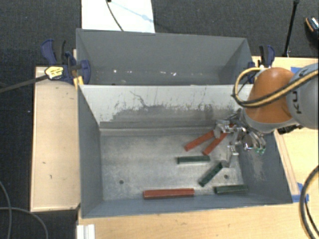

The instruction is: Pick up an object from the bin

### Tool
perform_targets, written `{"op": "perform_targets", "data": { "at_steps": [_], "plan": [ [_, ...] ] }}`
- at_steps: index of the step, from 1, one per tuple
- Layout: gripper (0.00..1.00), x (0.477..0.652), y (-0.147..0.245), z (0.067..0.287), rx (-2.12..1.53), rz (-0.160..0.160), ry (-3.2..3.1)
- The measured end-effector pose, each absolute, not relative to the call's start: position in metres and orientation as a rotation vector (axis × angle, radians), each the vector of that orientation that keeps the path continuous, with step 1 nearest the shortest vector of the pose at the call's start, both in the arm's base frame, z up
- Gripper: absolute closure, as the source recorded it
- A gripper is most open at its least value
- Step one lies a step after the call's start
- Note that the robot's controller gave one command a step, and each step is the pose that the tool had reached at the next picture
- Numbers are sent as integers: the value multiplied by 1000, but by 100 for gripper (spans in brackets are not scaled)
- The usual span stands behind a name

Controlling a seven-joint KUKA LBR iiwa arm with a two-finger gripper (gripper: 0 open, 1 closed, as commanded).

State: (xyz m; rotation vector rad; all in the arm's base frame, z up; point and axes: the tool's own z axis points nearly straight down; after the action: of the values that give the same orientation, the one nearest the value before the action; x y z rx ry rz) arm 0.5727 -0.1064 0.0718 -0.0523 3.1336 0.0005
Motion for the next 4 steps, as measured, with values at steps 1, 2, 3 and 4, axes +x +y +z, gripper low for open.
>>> {"op": "perform_targets", "data": {
  "at_steps": [1,2,3,4],
  "plan": [
    [0,545,-61,71,-102,2,3136],
    [0,533,-53,71,-74,0,3139],
    [0,512,-12,71,-132,2,3137],
    [100,511,-14,73,-134,1,3142]
  ]
}}
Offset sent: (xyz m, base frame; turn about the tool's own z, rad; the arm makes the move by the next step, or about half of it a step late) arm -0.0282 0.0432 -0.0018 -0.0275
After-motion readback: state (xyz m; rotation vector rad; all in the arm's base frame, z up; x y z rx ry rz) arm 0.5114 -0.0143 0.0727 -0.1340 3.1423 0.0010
